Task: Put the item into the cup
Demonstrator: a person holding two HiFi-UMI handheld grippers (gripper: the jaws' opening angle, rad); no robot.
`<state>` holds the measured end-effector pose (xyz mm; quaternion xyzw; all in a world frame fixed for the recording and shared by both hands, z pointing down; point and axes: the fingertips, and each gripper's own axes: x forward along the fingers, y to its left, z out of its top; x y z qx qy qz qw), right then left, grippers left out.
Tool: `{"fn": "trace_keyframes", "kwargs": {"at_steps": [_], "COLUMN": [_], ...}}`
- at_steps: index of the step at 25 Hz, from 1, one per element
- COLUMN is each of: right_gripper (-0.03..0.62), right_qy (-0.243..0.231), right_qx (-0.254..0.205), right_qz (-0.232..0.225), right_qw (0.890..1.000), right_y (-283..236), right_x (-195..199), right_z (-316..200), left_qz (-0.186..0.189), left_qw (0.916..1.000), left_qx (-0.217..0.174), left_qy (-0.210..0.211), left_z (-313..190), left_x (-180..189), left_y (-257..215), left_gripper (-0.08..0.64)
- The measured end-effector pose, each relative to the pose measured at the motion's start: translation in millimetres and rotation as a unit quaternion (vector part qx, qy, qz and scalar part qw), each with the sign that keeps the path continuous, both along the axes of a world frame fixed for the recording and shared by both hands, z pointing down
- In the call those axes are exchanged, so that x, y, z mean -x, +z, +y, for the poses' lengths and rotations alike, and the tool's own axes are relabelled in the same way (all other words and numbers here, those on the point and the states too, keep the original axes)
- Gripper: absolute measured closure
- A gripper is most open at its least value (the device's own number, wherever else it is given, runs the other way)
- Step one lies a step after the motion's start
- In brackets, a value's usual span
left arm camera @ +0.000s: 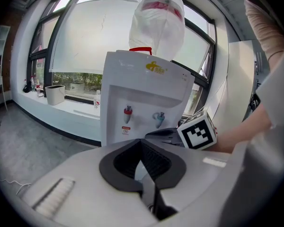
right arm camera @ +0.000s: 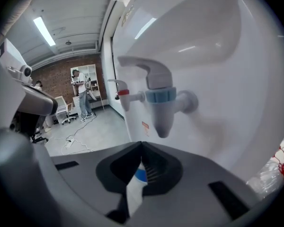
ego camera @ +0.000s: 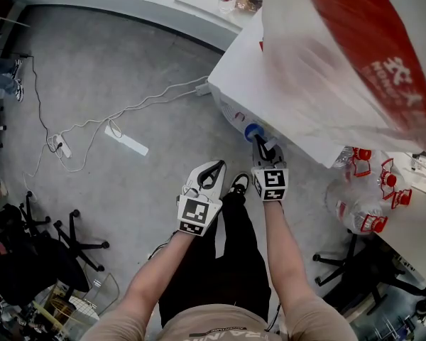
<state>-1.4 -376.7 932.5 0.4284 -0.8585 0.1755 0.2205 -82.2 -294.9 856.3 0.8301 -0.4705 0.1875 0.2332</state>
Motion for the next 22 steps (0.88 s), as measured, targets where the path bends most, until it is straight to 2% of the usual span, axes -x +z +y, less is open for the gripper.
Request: {"fn": "trace_keyframes", "kwargs": {"at_steps": [6,10,16,22], "right_gripper": [0.580,0.580,0.580,0.580], "right_qy": [0.008,0.003,-0.008,-0.010], "right_qx": [0.008,-0.003,-0.021,0.008], "right_qz": [0.007,0.006,0.033,0.017], "right_qw": [1.000,1.000,0.999,1.000], "right_y": [11.8,13.7,11.2,3.7], "right_x": [-1.9,0.2,2.6,2.2], "right_z": [-4.4,-4.9,7.2,34.6], "left_qz": [0.003,-0.002,-0.004,0.003], "left_qw": [0.9999,0.9998,0.9996,0.9996], "left_qx": [0.012,0.018,0.025,0.024], "left_qy": [-0.003,0.006,0.011,0.017], "left_z": [9.5,14.9,24.1,27.3], "left_x": [4.4,4.3,6.6,-2.3], "left_y": [6.7,12.3,14.8,1.4], "left_gripper": [0.552,0.552,0.552,0.552]}}
